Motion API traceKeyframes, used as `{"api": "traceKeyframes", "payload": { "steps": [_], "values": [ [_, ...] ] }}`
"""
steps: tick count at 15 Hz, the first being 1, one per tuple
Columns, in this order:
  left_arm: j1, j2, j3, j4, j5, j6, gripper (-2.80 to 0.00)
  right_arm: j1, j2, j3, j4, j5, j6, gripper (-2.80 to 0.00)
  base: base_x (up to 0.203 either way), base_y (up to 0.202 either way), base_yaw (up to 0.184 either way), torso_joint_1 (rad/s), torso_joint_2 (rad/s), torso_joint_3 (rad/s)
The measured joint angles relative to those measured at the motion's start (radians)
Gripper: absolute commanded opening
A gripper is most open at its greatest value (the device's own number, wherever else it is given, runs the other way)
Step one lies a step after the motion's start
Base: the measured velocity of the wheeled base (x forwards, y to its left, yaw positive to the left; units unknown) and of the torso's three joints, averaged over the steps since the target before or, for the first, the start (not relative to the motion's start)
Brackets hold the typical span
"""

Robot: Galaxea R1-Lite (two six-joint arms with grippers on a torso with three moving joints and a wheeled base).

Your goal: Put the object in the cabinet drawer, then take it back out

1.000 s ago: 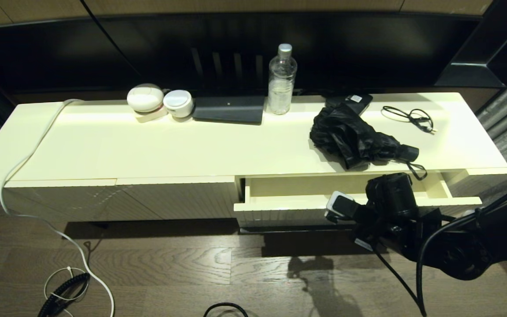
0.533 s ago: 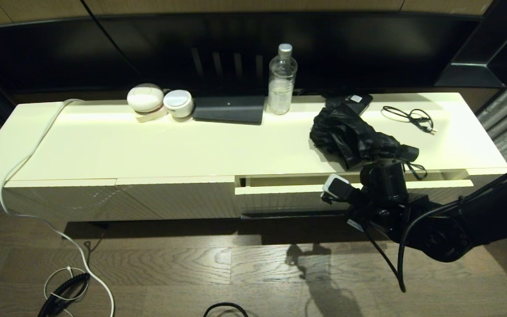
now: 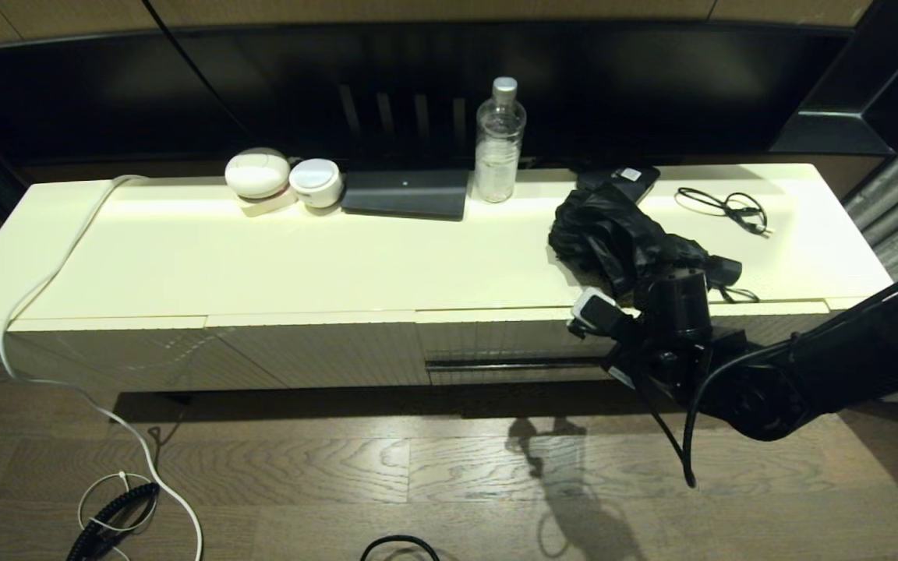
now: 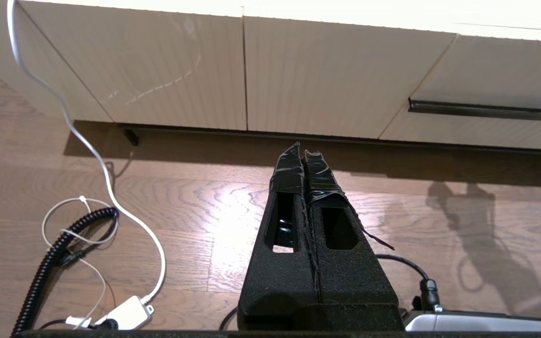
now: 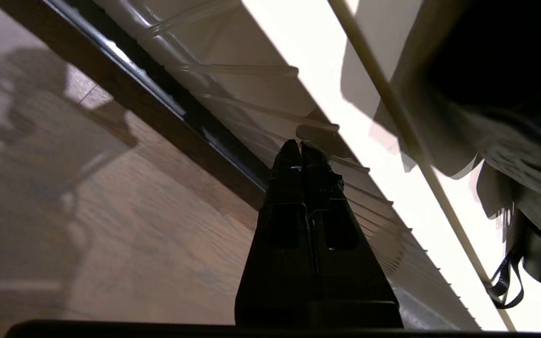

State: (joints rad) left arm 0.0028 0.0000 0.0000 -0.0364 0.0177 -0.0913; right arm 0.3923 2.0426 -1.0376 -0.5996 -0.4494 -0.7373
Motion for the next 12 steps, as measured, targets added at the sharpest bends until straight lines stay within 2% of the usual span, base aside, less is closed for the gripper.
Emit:
{"api": "traceKeyframes", "payload": {
  "steps": [6, 9, 12],
  "values": [
    [0.000, 0.000, 0.000, 0.000, 0.000, 0.000, -2.80, -0.007, 0.004, -0.045, -0.001, 0.000, 0.018, -2.80, 0.000, 0.000, 0.000, 0.000, 0.00, 0.000],
    [0.000, 0.000, 0.000, 0.000, 0.000, 0.000, -2.80, -0.007, -0.074, 0.032, 0.012, 0.002, 0.018, -2.80, 0.000, 0.000, 0.000, 0.000, 0.00, 0.000],
    [0.000, 0.000, 0.000, 0.000, 0.000, 0.000, -2.80, -0.006, -0.240, 0.114, 0.132, 0.004, 0.026, -2.80, 0.000, 0.000, 0.000, 0.000, 0.00, 0.000]
  ]
}}
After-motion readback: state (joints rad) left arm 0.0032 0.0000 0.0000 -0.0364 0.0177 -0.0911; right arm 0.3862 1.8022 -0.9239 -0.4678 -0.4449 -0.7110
